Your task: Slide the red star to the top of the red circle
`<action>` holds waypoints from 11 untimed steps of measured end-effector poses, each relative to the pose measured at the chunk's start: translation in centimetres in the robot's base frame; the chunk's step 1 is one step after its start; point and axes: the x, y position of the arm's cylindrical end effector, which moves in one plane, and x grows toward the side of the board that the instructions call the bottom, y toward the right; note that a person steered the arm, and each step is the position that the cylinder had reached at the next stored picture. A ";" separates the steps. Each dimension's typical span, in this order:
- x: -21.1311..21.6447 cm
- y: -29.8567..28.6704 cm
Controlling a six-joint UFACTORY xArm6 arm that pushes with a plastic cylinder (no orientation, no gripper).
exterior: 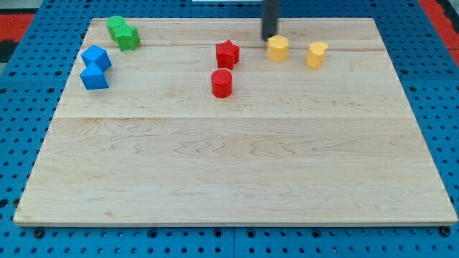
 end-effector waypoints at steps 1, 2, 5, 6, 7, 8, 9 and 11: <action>0.6 -0.3; -0.7 -6.9; 3.0 -15.8; 0.7 -15.6; -0.7 -13.2; -0.4 -10.6; 2.4 -10.7; -0.1 -15.1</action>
